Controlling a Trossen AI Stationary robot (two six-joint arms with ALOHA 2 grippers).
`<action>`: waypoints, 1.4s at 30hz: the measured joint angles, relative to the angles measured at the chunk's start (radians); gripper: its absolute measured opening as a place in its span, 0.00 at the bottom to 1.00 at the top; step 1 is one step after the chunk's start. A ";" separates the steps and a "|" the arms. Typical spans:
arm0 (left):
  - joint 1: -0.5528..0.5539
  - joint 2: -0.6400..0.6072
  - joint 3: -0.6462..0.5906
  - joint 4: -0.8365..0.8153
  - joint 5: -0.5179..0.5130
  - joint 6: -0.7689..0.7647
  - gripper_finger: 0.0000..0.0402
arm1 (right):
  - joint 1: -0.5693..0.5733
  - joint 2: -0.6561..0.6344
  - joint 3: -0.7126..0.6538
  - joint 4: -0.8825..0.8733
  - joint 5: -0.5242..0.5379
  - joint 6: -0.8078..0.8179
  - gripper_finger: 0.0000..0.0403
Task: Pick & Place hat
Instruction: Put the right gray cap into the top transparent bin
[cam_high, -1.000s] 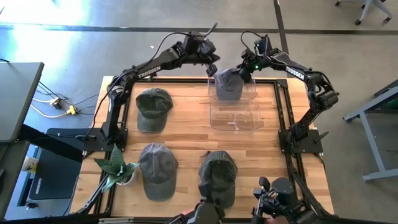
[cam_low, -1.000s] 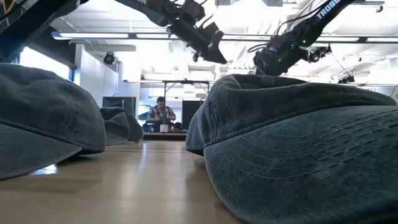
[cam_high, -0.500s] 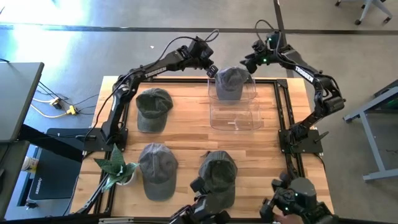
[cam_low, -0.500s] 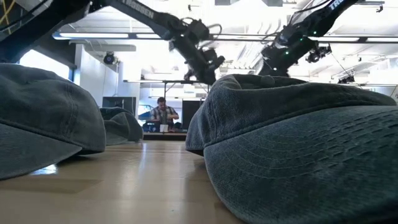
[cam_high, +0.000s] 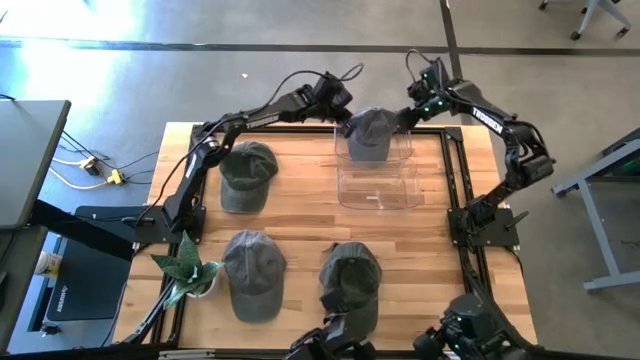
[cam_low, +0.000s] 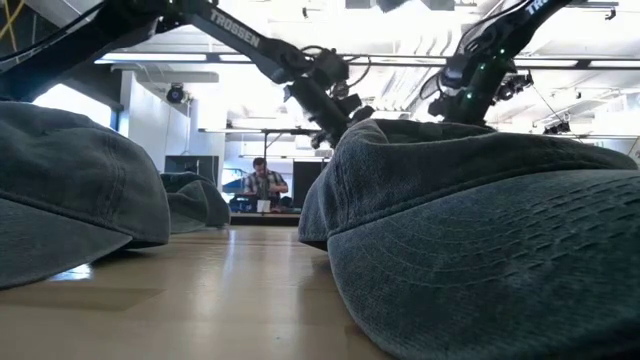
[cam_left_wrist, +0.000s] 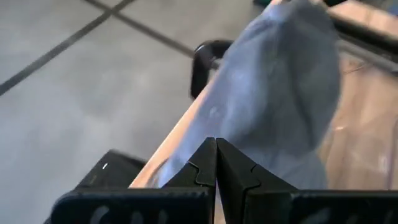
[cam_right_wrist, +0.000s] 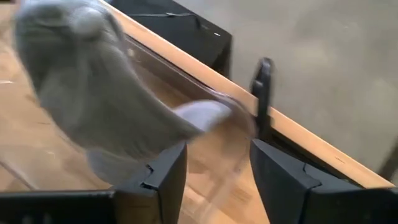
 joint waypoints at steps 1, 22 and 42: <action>-0.006 0.010 0.001 0.029 0.002 0.012 0.00 | 0.005 0.007 0.000 0.012 -0.016 0.000 0.41; -0.022 -0.091 0.005 0.077 -0.103 0.179 0.00 | 0.012 0.031 -0.010 0.164 -0.194 -0.081 0.35; -0.022 0.051 0.000 -0.038 -0.139 0.121 0.00 | -0.024 -0.014 -0.009 0.078 -0.062 0.042 0.35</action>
